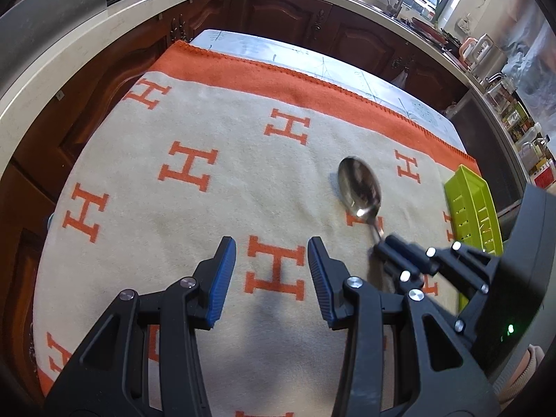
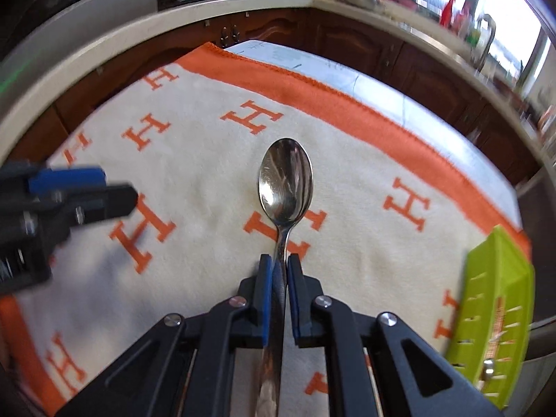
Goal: Organize utensils
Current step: 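Carry the large steel spoon into the green tray with the right tool and open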
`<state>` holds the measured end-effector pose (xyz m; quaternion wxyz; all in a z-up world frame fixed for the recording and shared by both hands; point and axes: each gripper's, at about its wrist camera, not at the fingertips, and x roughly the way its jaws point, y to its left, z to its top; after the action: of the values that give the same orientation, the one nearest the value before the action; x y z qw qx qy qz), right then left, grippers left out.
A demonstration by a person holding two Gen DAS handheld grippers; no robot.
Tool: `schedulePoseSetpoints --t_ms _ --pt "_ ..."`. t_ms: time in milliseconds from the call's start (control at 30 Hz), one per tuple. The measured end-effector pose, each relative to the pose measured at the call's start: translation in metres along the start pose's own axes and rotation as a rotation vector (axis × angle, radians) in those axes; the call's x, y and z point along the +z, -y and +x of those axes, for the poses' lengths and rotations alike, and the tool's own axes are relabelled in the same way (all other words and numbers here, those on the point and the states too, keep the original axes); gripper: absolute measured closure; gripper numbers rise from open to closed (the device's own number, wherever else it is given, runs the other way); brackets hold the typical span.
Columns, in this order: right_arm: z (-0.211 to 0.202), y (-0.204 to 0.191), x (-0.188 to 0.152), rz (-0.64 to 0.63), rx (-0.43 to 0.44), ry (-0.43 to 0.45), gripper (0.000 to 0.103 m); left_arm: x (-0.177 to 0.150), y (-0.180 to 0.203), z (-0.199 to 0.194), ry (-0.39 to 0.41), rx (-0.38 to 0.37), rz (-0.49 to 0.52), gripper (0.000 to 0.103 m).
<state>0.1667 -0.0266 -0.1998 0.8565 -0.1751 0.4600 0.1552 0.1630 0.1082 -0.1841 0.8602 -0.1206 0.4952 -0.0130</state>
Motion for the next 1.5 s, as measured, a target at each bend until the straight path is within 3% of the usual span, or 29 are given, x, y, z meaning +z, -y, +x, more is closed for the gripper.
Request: schedulePoseSetpoints --t_ms 100,333,400,733,1100,1167,1233,1500 --pt "-0.004 -0.009 -0.006 -0.039 -0.042 0.016 0.094 -0.002 0.002 -0.001 -0.001 -0.005 0.006 0.063" --pt "-0.003 0.014 -0.007 0.14 0.175 -0.043 0.095 -0.006 0.01 -0.006 -0.002 -0.018 0.044 0.063" --pt "-0.008 0.017 -0.01 0.159 0.192 -0.037 0.095 -0.008 0.013 -0.007 -0.004 -0.023 0.053 0.063" --pt "-0.047 0.038 -0.025 0.262 0.212 0.046 0.095 -0.021 0.057 -0.014 -0.041 -0.094 0.159 0.064" --pt "-0.129 0.106 -0.068 0.43 0.145 0.148 0.095 -0.026 0.168 -0.049 0.004 -0.176 0.365 0.063" --pt "-0.142 0.122 -0.076 0.458 0.123 0.153 0.095 -0.025 0.188 -0.053 0.014 -0.183 0.382 0.06" --pt "-0.151 0.135 -0.084 0.478 0.096 0.161 0.095 -0.023 0.204 -0.055 0.03 -0.181 0.387 0.046" --pt "-0.149 0.179 -0.114 0.558 0.053 0.13 0.094 -0.023 0.252 -0.041 0.032 -0.132 0.392 0.03"
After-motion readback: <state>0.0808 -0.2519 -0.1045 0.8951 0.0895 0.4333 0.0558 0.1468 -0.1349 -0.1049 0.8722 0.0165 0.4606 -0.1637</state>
